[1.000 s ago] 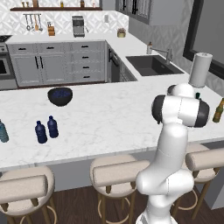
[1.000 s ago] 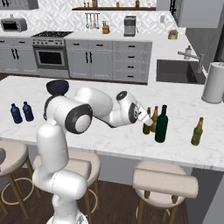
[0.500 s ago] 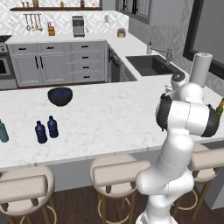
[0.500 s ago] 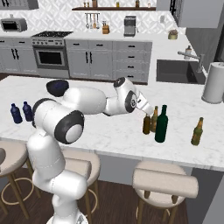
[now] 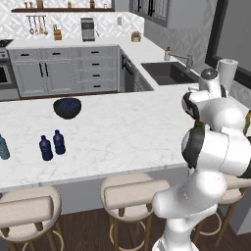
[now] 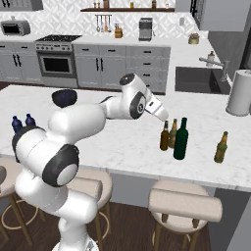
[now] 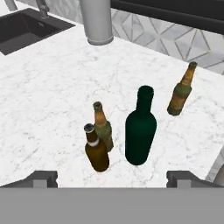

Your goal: Move the plastic bottles in the middle to the plastics group, and the glass bottles in the middle to the glass group.

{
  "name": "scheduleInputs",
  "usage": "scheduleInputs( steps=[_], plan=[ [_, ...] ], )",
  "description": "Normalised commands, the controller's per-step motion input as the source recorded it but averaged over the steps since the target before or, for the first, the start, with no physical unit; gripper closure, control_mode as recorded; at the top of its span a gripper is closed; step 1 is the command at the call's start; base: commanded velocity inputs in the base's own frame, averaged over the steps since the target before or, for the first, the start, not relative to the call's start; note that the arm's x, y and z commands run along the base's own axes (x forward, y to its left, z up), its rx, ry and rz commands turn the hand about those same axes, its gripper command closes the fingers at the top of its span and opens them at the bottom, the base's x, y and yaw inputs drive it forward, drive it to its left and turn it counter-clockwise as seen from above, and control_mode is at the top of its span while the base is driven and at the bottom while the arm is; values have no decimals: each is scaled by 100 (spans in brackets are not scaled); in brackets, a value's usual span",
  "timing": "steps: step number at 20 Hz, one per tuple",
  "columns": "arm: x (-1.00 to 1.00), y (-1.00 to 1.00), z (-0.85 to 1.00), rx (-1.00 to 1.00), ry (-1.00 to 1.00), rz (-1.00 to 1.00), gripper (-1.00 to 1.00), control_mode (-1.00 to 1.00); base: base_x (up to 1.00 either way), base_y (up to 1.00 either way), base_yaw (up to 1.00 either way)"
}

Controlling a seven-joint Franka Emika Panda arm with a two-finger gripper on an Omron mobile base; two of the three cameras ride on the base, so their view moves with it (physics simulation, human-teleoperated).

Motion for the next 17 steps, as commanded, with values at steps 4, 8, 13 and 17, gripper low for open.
scheduleInputs(
  steps=[4, 8, 13, 17],
  plan=[
    [-99, 62, 0, 0, 0, 25, -100, -100, 0, 0, 0],
    [-100, 69, 0, 0, 0, 31, -100, -100, 0, 0, 0],
    [-100, 70, 0, 0, 0, 38, -100, -100, 0, 0, 0],
    [-100, 72, 0, 0, 0, 43, -100, -100, 0, 0, 0]
  ],
)
